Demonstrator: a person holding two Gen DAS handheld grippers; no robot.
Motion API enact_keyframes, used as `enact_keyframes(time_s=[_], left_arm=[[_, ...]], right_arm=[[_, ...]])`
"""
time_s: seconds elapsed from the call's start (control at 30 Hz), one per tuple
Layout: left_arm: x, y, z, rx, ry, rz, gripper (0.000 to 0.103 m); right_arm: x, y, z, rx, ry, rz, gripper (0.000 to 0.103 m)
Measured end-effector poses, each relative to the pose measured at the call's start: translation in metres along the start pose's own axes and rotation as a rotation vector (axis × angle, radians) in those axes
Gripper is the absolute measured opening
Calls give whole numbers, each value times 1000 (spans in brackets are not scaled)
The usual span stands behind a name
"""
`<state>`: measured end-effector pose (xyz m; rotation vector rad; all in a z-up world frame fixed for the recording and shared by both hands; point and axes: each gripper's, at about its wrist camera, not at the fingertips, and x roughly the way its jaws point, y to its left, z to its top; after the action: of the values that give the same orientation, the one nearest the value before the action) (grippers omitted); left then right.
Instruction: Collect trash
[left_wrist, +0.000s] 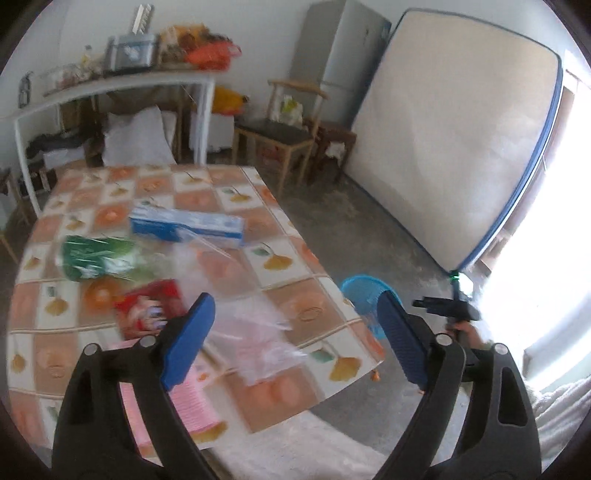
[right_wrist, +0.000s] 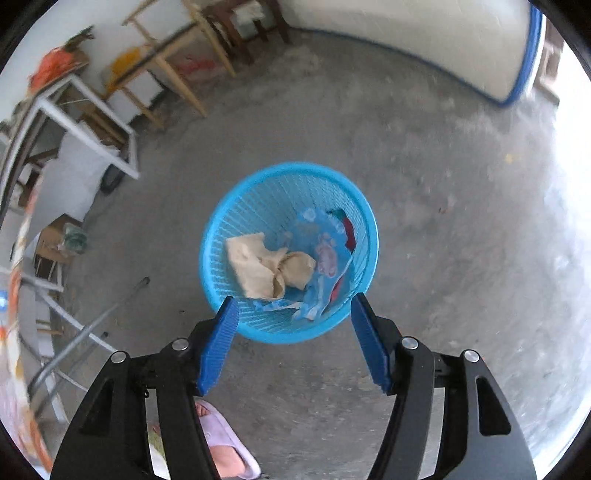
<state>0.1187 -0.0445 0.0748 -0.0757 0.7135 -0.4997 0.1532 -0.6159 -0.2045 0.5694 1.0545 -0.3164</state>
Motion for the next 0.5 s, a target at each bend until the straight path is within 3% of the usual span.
enact_keyframes(time_s=[0.13, 0.23, 0.5], left_arm=[[-39, 16, -15, 21, -52, 64, 90], [-51, 27, -26, 2, -66, 70, 90], [-62, 70, -67, -117, -51, 96, 90]], right_arm=[[-57, 34, -17, -122, -99, 0, 79], [-90, 68, -29, -211, -155, 12, 86], [-166, 185, -53, -477, -308, 36, 96]])
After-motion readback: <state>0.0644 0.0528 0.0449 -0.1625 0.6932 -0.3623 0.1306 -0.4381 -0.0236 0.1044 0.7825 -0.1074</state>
